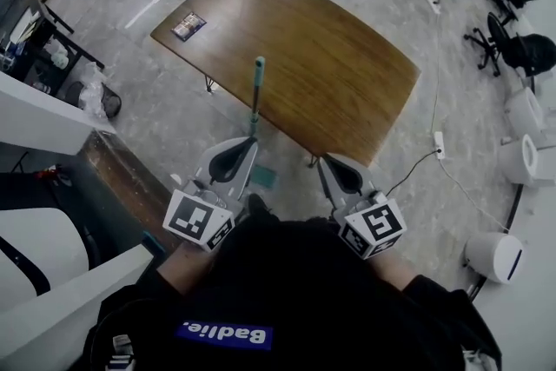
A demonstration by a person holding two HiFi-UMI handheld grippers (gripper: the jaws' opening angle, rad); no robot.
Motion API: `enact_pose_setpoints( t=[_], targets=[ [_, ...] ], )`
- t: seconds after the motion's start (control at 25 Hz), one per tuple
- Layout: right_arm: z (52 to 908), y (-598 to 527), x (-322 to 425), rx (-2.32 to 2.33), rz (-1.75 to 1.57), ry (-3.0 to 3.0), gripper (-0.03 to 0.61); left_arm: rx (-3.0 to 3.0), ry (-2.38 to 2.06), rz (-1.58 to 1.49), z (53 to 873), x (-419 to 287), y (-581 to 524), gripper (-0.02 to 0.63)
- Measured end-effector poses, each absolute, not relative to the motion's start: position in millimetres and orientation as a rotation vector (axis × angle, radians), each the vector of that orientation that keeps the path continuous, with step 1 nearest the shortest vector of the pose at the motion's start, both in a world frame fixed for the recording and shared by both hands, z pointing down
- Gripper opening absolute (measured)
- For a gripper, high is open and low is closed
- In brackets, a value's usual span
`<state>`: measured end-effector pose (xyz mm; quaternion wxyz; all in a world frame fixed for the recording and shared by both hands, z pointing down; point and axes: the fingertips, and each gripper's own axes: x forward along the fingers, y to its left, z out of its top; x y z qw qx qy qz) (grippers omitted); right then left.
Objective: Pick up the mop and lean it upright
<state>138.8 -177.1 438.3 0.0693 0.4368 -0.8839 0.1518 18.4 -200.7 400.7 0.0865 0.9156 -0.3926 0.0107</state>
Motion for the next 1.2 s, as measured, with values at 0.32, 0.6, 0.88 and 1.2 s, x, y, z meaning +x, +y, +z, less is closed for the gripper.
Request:
enact_pose_setpoints(
  t=[0.32, 0.6, 0.88, 1.2],
  targets=[
    [442.8, -196.3, 139.6, 1.281, 0.446, -2.645, 0.006, 2.712, -1.186, 0.075, 410.5, 18.9, -223.3, 0.020],
    [429.6, -220.3, 142.5, 1.248, 0.429, -2.675, 0.006, 2.712, -1.229, 0.145, 414.7, 22.7, -237.6, 0.051],
    [433.6, -227.4, 145.9, 1.205, 0.428, -2.690, 0.006, 2.711, -1.268, 0.221, 431.2, 23.2, -248.0, 0.080],
    [435.0, -230.7, 161.8, 1.233, 0.424, -2.661, 0.006, 2.698, -1.273, 0.349, 469.0, 24.0, -262.3, 0.118]
  ],
)
